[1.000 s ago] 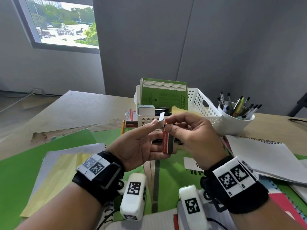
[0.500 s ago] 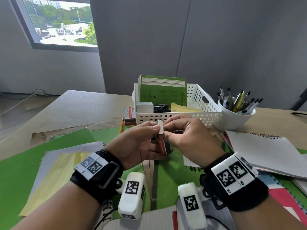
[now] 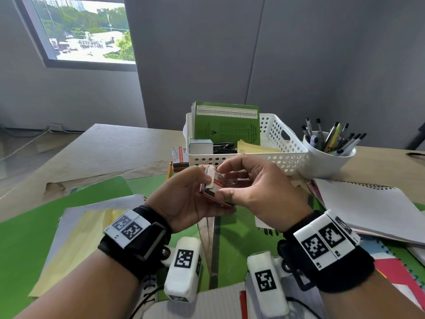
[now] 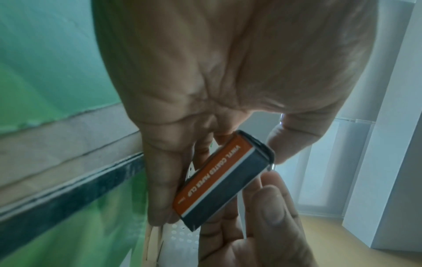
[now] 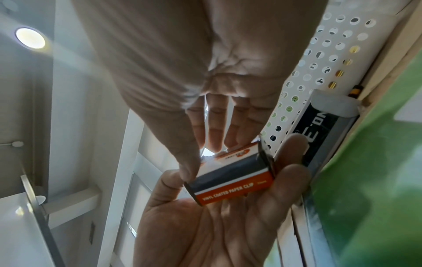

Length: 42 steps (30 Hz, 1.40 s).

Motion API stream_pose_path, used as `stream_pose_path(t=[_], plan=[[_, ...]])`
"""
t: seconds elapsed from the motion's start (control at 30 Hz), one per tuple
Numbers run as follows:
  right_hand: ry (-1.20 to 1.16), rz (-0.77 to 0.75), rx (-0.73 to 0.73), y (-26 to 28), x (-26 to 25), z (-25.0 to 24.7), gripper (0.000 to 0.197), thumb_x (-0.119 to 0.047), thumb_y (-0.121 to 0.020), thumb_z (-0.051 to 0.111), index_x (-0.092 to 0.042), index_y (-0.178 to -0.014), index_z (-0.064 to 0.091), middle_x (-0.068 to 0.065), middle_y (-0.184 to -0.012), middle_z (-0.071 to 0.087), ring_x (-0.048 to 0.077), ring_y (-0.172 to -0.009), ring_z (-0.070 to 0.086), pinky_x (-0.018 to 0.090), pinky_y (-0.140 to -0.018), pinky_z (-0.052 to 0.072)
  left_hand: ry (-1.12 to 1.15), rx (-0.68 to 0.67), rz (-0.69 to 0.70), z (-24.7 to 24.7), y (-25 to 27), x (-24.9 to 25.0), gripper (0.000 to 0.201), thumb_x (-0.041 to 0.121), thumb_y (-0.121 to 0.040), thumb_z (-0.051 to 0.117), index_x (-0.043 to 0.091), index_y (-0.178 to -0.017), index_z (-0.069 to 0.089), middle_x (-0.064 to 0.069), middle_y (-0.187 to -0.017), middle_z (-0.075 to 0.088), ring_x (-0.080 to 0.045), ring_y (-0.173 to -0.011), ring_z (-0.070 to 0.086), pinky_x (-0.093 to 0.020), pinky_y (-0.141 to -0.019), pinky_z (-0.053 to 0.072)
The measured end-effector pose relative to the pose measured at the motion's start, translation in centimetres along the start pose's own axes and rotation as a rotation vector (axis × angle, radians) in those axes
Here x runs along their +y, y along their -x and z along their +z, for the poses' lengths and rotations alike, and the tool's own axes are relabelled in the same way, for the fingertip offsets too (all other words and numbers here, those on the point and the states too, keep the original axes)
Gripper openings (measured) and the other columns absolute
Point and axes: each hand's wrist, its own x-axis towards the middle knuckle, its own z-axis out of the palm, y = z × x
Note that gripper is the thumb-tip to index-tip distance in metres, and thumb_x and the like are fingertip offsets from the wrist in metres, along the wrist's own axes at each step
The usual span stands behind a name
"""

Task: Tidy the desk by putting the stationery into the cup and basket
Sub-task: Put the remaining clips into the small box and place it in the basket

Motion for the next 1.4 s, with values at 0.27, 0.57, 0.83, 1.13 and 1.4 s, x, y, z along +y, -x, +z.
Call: stream_pose_path(t=[0.27,0.57,0.83,1.13,1.4], plan=[[0.042,0.032,0.005,-0.2,0.3,0.1,0.038,-0.001,-0.07,0.09,-0.015,-0.102,0.075,-0.002,-0.098,0.078,0.009,-0.091,0.074,0.029,-0.08,0.062,0.12,-0.057,0.017,-0.1,-0.2,0.1,0.045,0.012,-0.077,0.045,0.008,-0.116,0.066,-0.03,-0.127,0.052,-0.042,-0.1,0.059,-0.068,-0.097,0.045],[0.031,0.016,-0.014,-0.1,0.4,-0.1,0.034,0.001,-0.074,0.087,-0.013,-0.104,0.077,-0.003,-0.101,0.078,0.007,-0.092,0.074,0.024,-0.083,0.06,0.053,-0.039,0.011,-0.2,-0.5,-0.2,0.041,0.009,-0.082,0.041,0.009,-0.115,0.065,-0.03,-0.123,0.061,-0.043,-0.103,0.061,-0.069,-0.097,0.045],[0.019,-0.026,0.036,-0.3,0.8,-0.3,0.03,-0.002,-0.083,0.079,-0.02,-0.106,0.079,0.0,-0.103,0.078,0.017,-0.097,0.074,0.045,-0.093,0.059,0.025,-0.143,0.043,-0.2,-0.3,-0.2,0.051,0.017,-0.101,0.048,0.027,-0.151,0.047,-0.028,-0.137,0.055,-0.044,-0.115,0.058,-0.065,-0.106,0.042],[-0.065,-0.066,-0.086,-0.1,0.4,-0.8,0.036,0.005,-0.087,0.073,-0.013,-0.118,0.074,0.008,-0.105,0.076,0.03,-0.095,0.074,0.053,-0.087,0.06,-0.024,-0.186,0.043,-0.3,-0.1,-0.2,0.057,0.027,-0.103,0.051,0.048,-0.154,0.035,-0.015,-0.14,0.058,-0.032,-0.099,0.062,-0.049,-0.087,0.053],[-0.013,-0.092,-0.117,-0.1,-0.1,-0.6,0.034,0.003,-0.08,0.081,-0.017,-0.107,0.073,0.019,-0.097,0.069,0.033,-0.072,0.071,0.051,-0.069,0.062,-0.178,-0.213,0.017,-0.1,-0.1,-0.2,0.058,0.043,-0.093,0.069,0.024,-0.145,0.055,-0.01,-0.121,0.062,-0.02,-0.08,0.068,-0.03,-0.068,0.056]])
